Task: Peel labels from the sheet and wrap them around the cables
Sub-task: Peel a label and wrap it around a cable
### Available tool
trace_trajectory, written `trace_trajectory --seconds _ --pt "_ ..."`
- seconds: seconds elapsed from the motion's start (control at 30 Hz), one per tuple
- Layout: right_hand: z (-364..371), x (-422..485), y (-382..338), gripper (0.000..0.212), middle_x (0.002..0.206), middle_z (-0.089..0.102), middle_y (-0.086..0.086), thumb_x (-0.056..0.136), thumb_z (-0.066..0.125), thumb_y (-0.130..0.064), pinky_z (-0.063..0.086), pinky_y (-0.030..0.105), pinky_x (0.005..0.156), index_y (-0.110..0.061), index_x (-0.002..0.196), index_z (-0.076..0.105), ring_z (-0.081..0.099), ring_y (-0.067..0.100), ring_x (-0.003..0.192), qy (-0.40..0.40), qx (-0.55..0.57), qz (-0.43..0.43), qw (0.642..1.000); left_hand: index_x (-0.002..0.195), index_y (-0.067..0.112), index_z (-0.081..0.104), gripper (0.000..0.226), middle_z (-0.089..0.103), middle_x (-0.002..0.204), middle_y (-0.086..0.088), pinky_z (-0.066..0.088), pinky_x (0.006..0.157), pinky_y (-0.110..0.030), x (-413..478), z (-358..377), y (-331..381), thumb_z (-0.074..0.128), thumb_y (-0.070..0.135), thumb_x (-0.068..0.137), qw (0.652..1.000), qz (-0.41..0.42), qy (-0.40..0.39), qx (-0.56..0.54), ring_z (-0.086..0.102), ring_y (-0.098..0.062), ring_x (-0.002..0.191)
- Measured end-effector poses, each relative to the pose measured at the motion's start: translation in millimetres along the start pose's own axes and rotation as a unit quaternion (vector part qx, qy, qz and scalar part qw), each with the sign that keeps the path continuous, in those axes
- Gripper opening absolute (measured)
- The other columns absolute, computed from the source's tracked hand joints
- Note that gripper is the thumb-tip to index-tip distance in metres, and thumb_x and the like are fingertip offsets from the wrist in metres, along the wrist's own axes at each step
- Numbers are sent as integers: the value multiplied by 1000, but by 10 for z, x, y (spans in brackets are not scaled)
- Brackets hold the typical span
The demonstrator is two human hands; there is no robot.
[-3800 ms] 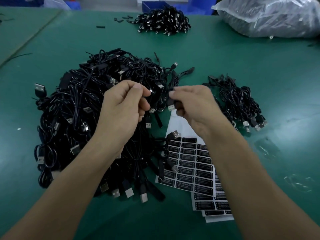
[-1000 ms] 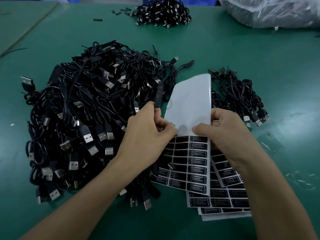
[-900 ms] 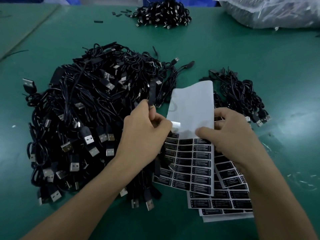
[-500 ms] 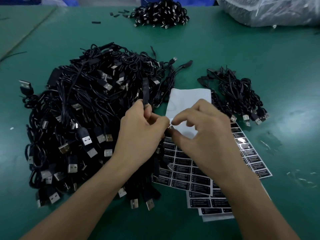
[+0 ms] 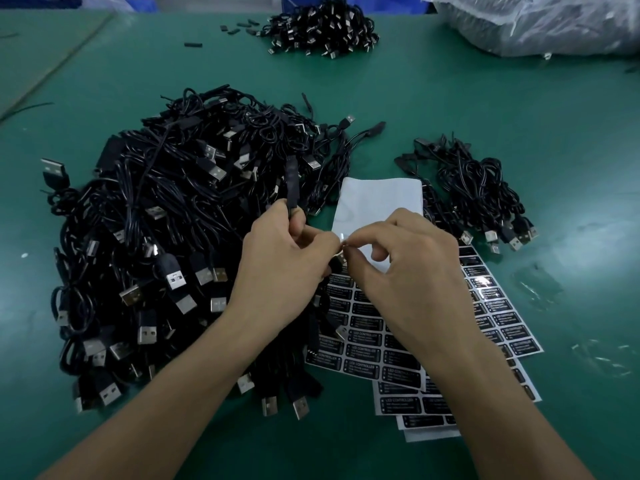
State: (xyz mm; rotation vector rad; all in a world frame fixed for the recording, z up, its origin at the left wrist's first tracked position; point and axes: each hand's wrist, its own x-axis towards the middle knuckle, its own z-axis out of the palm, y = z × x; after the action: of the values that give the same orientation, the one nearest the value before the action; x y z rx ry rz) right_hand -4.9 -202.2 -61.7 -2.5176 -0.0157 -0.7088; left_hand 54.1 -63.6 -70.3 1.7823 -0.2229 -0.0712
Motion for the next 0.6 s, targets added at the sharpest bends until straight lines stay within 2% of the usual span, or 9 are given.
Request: trace_trajectory --seconds 0.1,0.17,0.27,0.33,0.37,0.43,0.5,0.6 --pt "4 6 -21 2 73 51 -2 86 77 -14 41 28 56 -13 87 76 49 15 70 0 -3 5 1000 75 22 32 36 65 81 -20 42 45 -18 3 -4 4 67 18 78 1000 -4 -3 -10 60 -9 52" --pt "0 7 -26 1 74 49 -5 87 75 -15 39 27 57 -14 87 74 47 12 70 -10 -4 9 1000 75 21 32 37 65 73 -14 42 45 -19 -10 4 22 69 20 81 1000 -2 -4 -13 58 -9 52" --pt "-11 18 -11 6 72 48 -10 88 72 -19 37 20 58 -22 83 72 44 5 64 -19 48 64 997 76 17 35 45 51 65 -1 39 47 -24 -29 2 62 61 53 83 1000 -8 -5 -17 47 -13 54" --pt "-23 41 6 14 65 50 -12 87 74 -18 35 13 53 -27 76 71 43 4 56 -11 166 144 976 72 20 41 49 44 62 3 33 48 -24 -31 -6 82 41 66 90 1000 -14 -7 -25 38 -12 53" --pt "-40 59 12 16 60 50 -11 86 75 -16 35 12 50 -25 74 71 41 3 51 -5 254 189 949 69 24 46 50 42 59 6 31 48 -23 -29 -10 91 31 65 95 999 -17 -7 -30 35 -10 52" --pt "-88 97 8 19 55 49 -8 85 75 -11 35 14 46 -20 68 73 38 3 49 -19 416 270 869 66 28 57 60 39 54 9 29 45 -20 -23 -15 95 22 55 104 999 -19 -6 -48 32 -7 48" --pt "-116 117 -2 22 55 48 -5 82 75 -9 31 16 42 -21 63 73 35 6 50 -55 518 320 791 69 27 67 62 37 54 8 28 44 -17 -16 -20 97 24 47 109 998 -14 -11 -62 31 -6 47" --pt "-139 139 -13 10 58 49 -6 65 77 -19 30 15 40 -21 58 70 39 6 51 -99 587 351 723 82 26 74 47 35 58 5 28 44 -14 -15 -24 122 38 38 109 996 -13 -20 -86 30 -6 48"
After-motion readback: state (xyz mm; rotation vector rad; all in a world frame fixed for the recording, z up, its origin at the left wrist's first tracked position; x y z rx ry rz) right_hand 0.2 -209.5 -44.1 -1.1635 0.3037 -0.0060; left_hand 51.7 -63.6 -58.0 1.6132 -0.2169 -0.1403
